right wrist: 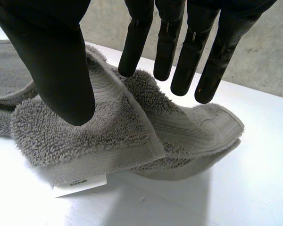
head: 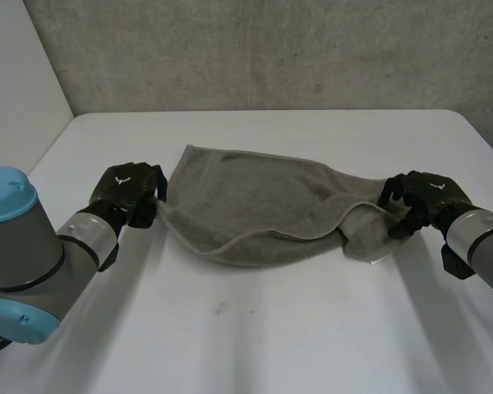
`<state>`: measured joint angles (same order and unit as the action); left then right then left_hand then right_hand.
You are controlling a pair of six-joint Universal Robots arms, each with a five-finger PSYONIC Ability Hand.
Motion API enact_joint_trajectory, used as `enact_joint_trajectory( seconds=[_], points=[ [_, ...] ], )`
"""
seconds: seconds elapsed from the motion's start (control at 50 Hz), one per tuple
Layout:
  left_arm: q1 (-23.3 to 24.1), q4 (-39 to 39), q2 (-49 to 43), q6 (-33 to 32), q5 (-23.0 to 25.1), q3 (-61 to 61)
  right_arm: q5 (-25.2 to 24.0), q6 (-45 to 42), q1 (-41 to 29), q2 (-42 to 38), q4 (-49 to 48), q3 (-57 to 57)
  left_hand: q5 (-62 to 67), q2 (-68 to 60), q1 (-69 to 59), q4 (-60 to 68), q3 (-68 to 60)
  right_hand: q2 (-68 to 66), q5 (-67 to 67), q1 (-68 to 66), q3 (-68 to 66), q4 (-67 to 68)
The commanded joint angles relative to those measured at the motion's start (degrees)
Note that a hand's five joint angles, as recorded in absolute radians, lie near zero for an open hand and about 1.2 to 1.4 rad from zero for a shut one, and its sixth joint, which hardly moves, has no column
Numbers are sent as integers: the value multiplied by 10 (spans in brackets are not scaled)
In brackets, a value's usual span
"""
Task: Fold the towel.
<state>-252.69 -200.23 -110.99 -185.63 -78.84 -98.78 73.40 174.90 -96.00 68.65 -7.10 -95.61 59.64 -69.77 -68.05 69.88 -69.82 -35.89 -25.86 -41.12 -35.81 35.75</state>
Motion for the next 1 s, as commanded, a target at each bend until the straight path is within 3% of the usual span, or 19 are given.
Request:
enact_joint_trajectory(
  seconds=[0.02, 0.2, 0.26, 0.3, 0.36, 0.42, 0.54, 0.64, 0.68, 0.8, 0.84, 1.0],
  points=[
    [0, 0, -1, 0, 0, 0, 0, 0, -5, -37, -1, 23, 104, -102, -120, 101, -102, -58, -58, -6, -59, 60],
    [0, 0, -5, 0, 0, -1, 4, 0, -6, -91, -1, 69, 104, -102, -120, 101, -102, -78, -79, -26, -79, 80],
    [0, -1, -5, 0, 0, -1, 8, 2, -16, -106, 0, 84, 104, -102, -120, 101, -102, -184, -185, -132, -185, 186],
    [0, 0, -5, 0, 0, -1, 16, 11, -28, -110, 0, 91, 104, -102, -120, 101, -102, -429, -429, -376, -429, 430],
    [0, 0, -5, 0, 0, -1, 19, 18, -30, -106, 0, 92, 104, -102, -120, 101, -102, -441, -441, -389, -442, 442],
    [0, 0, -1, 0, 0, -2, 23, 34, -31, -84, 2, 99, 104, -102, -120, 101, -102, -441, -441, -389, -442, 442],
    [-2, 11, 17, -2, 0, 2, 11, 33, -26, 43, 14, 123, 104, -102, -120, 101, -102, -441, -441, -389, -442, 442],
    [-10, 27, 83, -5, 0, 4, -28, 16, -23, 107, 108, 171, 104, -102, -120, 101, -102, -441, -441, -389, -442, 442],
    [-21, 53, 124, -19, 0, 14, -68, -14, -7, 119, 185, 218, 104, -102, -120, 101, -102, -441, -441, -389, -442, 442],
    [-37, 109, 192, -49, 0, 49, -79, -109, 11, 134, 267, 271, 104, -102, -120, 101, -102, -441, -441, -389, -442, 442],
    [-52, 149, 223, -59, 0, 83, -69, -189, 13, 155, 307, 309, 104, -102, -120, 101, -102, -441, -441, -389, -442, 442],
    [-97, 262, 235, -65, 1, 162, -11, -289, 16, 157, 421, 362, 104, -102, -120, 101, -102, -441, -441, -389, -442, 442]
  ],
)
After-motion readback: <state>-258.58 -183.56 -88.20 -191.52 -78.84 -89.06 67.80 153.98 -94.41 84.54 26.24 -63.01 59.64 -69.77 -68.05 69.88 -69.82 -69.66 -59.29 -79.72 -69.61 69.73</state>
